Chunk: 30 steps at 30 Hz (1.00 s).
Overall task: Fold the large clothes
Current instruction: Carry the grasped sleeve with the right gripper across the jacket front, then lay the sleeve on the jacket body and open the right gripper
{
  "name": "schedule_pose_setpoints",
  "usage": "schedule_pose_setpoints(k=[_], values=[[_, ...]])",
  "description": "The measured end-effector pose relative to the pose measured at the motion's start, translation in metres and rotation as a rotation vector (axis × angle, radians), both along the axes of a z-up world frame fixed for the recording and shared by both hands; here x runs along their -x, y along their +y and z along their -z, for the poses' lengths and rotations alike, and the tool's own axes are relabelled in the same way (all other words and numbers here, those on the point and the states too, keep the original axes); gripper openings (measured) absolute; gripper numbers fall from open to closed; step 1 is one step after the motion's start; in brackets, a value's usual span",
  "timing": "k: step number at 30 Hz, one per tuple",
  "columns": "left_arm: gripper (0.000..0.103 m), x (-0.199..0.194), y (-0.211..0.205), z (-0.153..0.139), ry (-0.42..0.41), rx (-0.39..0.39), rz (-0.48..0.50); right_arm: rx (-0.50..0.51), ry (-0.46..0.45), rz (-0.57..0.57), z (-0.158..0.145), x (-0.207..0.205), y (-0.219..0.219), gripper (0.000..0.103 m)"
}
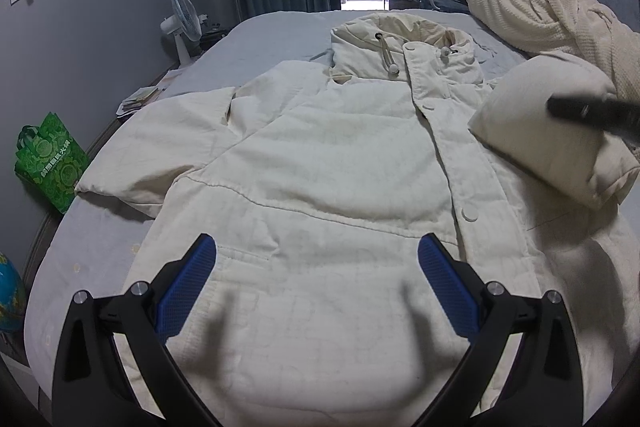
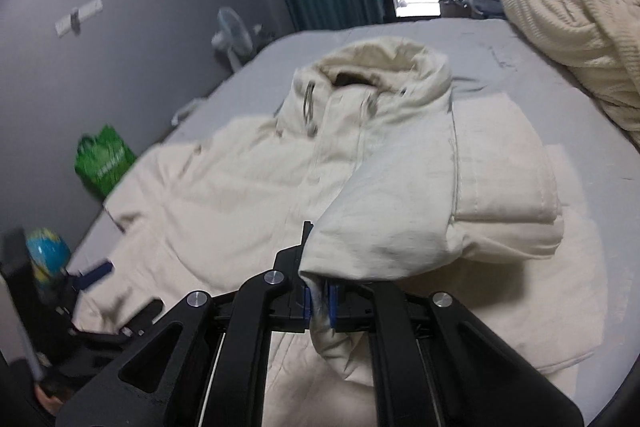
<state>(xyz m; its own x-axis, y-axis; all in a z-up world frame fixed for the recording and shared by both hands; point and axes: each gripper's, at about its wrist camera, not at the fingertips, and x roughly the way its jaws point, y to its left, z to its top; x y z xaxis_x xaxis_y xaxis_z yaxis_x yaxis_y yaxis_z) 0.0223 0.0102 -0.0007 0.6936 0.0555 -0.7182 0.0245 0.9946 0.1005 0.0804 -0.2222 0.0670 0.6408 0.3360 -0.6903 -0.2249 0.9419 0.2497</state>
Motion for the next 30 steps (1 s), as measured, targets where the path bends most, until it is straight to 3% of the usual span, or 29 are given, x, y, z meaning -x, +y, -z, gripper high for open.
schedule_pose_setpoints(k=[1, 4, 6, 8, 20, 26, 30], values=[[0.097, 0.0, 0.0, 0.0, 0.001, 0.0, -0.001, 0.011, 0.0, -0.011, 0.002, 0.0, 0.005, 0.009], [0.097, 0.0, 0.0, 0.0, 0.002, -0.001, 0.0, 0.018, 0.002, -0.047, 0.004, 0.003, 0.015, 0.027], [0.097, -0.001, -0.001, 0.0, 0.003, -0.002, 0.001, 0.013, -0.004, -0.06, 0.003, 0.006, 0.018, 0.05], [0.097, -0.001, -0.001, 0.0, 0.003, -0.002, 0.001, 0.019, -0.017, -0.066, 0.003, 0.009, 0.02, 0.058], [0.097, -0.002, 0.0, 0.002, 0.006, 0.005, -0.004, -0.039, 0.011, 0.007, -0.001, 0.025, -0.003, 0.069], [0.097, 0.0, 0.0, 0.002, 0.002, 0.006, 0.0, -0.125, 0.038, 0.084, -0.001, 0.038, -0.039, 0.069], [0.097, 0.001, -0.002, 0.002, -0.001, 0.015, 0.007, -0.098, 0.023, 0.134, -0.007, 0.048, -0.062, 0.069]])
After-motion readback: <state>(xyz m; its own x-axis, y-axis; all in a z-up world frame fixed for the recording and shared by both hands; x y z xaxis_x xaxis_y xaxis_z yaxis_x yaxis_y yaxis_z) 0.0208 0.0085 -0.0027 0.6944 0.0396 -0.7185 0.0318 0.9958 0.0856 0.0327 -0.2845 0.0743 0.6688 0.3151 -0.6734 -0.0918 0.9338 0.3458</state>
